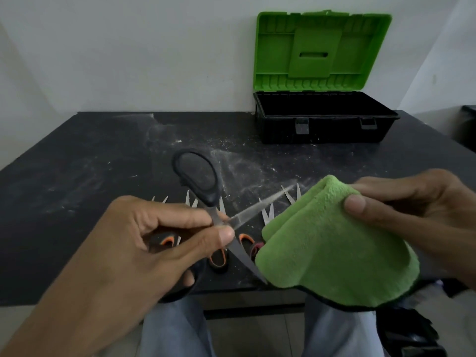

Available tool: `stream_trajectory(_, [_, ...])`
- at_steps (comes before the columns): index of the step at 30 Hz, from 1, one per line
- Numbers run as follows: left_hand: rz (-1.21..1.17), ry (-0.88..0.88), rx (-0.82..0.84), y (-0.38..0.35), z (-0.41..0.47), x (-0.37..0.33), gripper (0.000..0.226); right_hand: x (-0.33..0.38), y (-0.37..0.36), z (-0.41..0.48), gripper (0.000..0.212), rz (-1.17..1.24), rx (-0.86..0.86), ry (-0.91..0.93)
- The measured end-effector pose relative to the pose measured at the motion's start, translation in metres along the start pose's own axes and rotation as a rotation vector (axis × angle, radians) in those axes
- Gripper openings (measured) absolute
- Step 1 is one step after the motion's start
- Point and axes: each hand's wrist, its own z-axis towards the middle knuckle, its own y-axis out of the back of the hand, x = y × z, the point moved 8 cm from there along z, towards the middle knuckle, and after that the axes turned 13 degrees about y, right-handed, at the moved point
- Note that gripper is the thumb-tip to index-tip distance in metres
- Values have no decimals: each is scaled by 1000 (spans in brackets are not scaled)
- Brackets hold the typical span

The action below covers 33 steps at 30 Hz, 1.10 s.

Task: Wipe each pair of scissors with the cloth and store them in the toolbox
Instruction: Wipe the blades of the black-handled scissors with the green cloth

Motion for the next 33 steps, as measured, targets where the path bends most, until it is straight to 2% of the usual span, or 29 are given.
stream_trajectory(4, [94, -6, 78, -7, 1, -1, 5, -1, -3, 5, 20, -15, 92, 5])
stream_trajectory(12, [210, -29, 290, -23, 3, -5, 9, 6, -22, 12, 18, -67, 381, -18])
stream_trajectory(19, [252, -76, 283, -16, 1, -7, 12, 9, -19, 18, 18, -93, 412, 17])
stream_trajectory(26, [268, -110, 362, -31, 1, -13, 22, 13, -56, 15, 19, -11, 574, -28])
stream_trajectory(28, [224, -61, 355, -31, 3, -11, 18, 13, -65, 14, 20, -27, 578, -23])
stream_trajectory(33, [89, 52, 349, -25, 2, -2, 17, 15, -64, 15, 18, -81, 438, 3])
